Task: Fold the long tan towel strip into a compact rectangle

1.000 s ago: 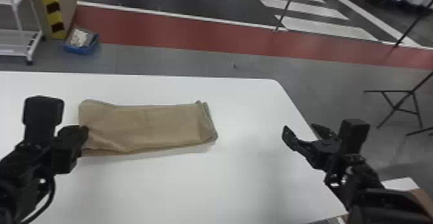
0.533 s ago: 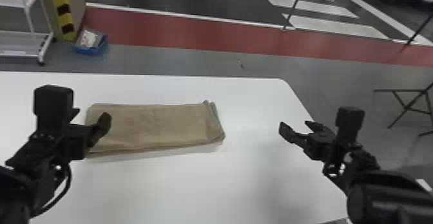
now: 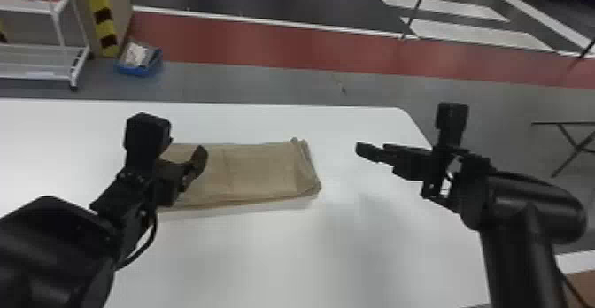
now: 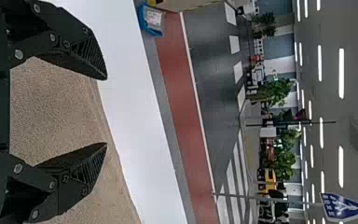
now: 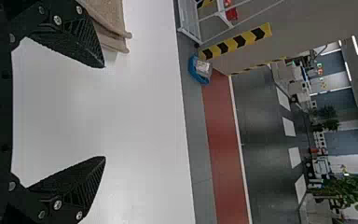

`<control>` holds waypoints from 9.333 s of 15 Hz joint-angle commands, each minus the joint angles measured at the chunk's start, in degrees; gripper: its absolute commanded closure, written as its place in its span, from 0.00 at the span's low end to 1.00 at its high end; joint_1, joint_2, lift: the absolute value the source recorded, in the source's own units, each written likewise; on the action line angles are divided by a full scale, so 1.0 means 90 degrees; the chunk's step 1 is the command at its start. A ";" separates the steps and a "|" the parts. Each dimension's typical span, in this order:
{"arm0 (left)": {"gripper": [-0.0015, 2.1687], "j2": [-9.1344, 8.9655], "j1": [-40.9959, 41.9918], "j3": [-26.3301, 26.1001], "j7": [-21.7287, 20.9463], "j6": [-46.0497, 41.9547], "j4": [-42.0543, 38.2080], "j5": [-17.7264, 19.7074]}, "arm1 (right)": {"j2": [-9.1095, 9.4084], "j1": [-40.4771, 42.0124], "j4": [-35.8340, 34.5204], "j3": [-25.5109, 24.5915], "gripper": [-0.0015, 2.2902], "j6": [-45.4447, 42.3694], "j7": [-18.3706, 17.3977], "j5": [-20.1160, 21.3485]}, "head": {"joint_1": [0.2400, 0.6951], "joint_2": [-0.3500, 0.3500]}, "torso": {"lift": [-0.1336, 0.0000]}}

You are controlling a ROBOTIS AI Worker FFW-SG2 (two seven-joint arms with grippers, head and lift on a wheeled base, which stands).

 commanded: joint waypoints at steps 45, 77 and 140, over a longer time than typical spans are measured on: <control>0.89 -0.0170 -0.0418 0.0436 -0.0549 0.1175 0.0395 0.0443 | 0.0398 -0.1996 0.0350 0.1952 0.46 0.2690 -0.0300 -0.0614 | 1.00 0.41 | 0.04; 0.89 -0.0346 -0.0145 0.0416 -0.0725 0.1175 0.0678 0.0414 | 0.1452 -0.2357 0.1727 0.2938 0.27 0.2202 -0.0886 -0.0907 | 1.00 0.56 | 0.04; 0.89 0.0348 -0.0887 0.0573 -0.2971 -0.1598 0.2983 0.0580 | 0.0310 0.3590 -0.2551 -0.1036 0.88 -0.1314 0.1927 -0.2069 | 1.00 0.31 | 0.04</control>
